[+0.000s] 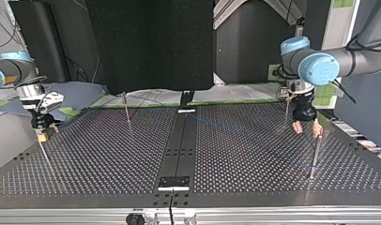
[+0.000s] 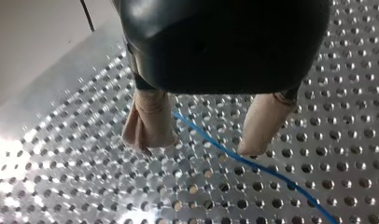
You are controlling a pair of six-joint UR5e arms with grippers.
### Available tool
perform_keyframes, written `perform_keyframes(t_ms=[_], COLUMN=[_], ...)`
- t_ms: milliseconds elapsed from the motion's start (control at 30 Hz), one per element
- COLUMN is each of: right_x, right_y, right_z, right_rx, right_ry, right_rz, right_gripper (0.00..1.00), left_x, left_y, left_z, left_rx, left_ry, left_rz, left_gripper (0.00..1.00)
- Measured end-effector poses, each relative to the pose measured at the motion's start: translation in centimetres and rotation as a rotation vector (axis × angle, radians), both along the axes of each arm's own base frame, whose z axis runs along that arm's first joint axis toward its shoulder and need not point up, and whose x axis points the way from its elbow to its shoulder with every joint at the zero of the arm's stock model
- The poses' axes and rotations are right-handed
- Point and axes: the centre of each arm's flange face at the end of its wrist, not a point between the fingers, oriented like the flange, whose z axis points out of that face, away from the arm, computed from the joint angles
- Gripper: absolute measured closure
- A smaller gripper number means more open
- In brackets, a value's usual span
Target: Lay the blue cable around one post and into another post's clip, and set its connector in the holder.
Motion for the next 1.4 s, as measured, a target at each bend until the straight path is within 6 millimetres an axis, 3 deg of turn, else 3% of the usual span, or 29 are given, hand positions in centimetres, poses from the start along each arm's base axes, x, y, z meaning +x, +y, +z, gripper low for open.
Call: perform_keyframes(t_ms=[433, 533, 1267, 1400], right_x=[0.0, 0.0, 0.0, 0.0], right_y=[0.0, 0.0, 0.0, 0.0], right_z=[0.0, 0.0, 0.0, 0.0], right_rx=[0.000, 0.000, 0.000, 0.000], right_ry=[0.000, 0.000, 0.000, 0.000], right_rz=[0.000, 0.000, 0.000, 0.000], right_gripper=[0.00, 0.00, 0.00, 0.00], left_x=[-4.9, -5.6, -9.2, -9.6], left_y=[0.3, 0.4, -1.0, -1.4], left_z=[0.4, 1.5, 16.5, 18.3], left_rx=[0.085, 0.113, 0.298, 0.331], left_ry=[0.035, 0.042, -0.071, -0.077], left_rz=[0.055, 0.079, 0.126, 0.107], left_gripper=[0.02, 0.02, 0.02, 0.02])
